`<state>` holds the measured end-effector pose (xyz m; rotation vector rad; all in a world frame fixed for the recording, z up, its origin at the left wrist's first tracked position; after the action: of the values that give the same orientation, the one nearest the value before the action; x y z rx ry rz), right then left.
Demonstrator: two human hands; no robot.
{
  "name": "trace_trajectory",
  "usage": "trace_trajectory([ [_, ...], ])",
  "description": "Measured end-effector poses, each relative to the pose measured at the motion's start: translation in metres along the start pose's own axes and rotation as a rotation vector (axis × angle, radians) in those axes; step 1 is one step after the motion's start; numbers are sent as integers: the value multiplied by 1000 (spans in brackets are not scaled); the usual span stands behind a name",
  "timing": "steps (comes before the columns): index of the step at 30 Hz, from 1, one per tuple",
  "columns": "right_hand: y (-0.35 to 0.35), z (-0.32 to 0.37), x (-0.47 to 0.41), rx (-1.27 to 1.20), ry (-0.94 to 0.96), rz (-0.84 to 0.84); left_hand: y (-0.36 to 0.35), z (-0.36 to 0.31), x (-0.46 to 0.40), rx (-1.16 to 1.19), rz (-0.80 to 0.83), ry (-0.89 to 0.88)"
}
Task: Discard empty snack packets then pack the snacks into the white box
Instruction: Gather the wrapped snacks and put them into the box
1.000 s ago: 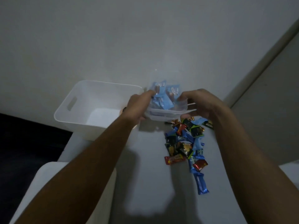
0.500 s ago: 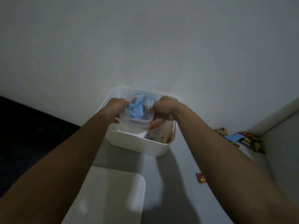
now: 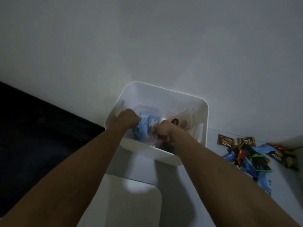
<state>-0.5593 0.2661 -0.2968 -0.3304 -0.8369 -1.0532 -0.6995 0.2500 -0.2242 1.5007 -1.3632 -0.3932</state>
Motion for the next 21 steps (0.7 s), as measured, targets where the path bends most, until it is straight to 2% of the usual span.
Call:
trace_trajectory([
  [1,-2,-3,-5,7,-10,2,10,1,-5,17,-152,-41],
  [3,-6,-5,-5,-29,-41,40,35,1,-4,55,-592,-206],
  [4,-8,-3,-1,-60,-36,46,42,4,-4,48,-704,-242],
  [5,-8,-2,1,-76,-29,53,47,10,-7,36,-741,-239],
  [9,-20,7,0,-110,29,71,40,39,-34,105,-442,-85],
  [16,-33,18,2,65,37,82,44,41,-38,67,-447,-137],
  [21,-2,26,22,93,91,-26,38,42,-38,26,-449,-160],
])
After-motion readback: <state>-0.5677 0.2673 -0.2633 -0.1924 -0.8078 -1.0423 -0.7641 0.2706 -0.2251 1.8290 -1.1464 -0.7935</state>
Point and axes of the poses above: each hand's wrist, its own x-axis away from the middle knuckle, its own y-axis out of the back of the hand, z = x × y, the point moved 6 cm from there along -x, towards the middle knuckle, and after that the axes turned 5 degrees about -x, right-handed, at the moved point
